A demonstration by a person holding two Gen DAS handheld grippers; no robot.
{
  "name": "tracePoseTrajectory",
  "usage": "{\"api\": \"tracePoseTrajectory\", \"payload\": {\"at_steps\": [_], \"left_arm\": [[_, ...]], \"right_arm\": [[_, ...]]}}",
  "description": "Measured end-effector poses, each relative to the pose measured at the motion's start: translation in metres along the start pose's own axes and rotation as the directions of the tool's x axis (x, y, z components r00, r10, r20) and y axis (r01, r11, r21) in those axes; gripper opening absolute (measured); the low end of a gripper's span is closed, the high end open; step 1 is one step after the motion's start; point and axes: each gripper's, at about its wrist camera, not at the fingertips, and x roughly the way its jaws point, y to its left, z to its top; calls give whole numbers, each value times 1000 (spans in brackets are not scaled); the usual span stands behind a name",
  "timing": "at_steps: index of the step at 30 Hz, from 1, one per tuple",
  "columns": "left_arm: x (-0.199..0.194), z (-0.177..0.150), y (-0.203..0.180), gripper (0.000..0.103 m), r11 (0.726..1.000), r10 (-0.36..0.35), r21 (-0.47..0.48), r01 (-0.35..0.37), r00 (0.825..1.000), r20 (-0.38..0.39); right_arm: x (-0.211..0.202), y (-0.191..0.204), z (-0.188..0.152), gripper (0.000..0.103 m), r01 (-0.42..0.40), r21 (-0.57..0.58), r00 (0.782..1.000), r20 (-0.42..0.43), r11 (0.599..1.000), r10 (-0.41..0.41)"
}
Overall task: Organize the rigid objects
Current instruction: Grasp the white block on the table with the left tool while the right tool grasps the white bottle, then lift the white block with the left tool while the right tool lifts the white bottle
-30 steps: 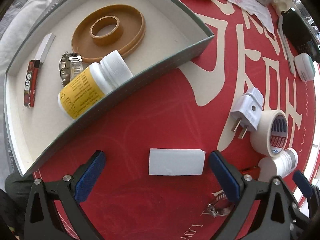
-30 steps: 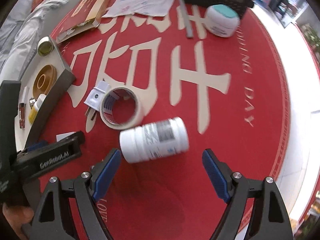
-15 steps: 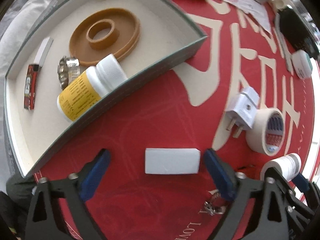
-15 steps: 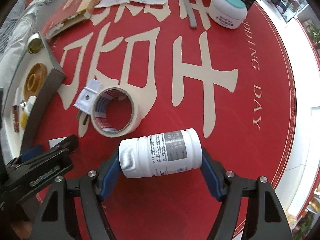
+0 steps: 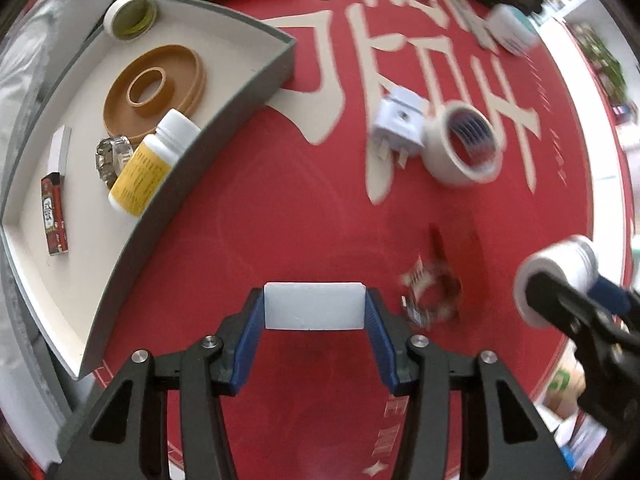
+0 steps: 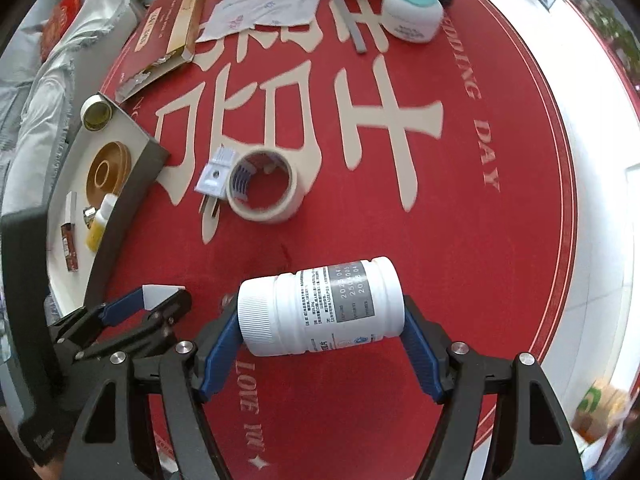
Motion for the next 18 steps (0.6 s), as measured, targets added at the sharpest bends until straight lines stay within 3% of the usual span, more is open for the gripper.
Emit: {"api": "tracePoseTrajectory", "payload": {"at_steps": [7, 18], "left_arm": [[-20, -38, 3, 53, 996, -29, 82, 30, 999, -14], [-37, -60, 38, 53, 996, -25, 81, 25, 1000, 4]], "right_arm": [[5, 5, -41, 75, -5, 37, 998, -58, 999, 7], [9, 46, -77, 75, -6, 23, 993, -114, 1000, 9]]}}
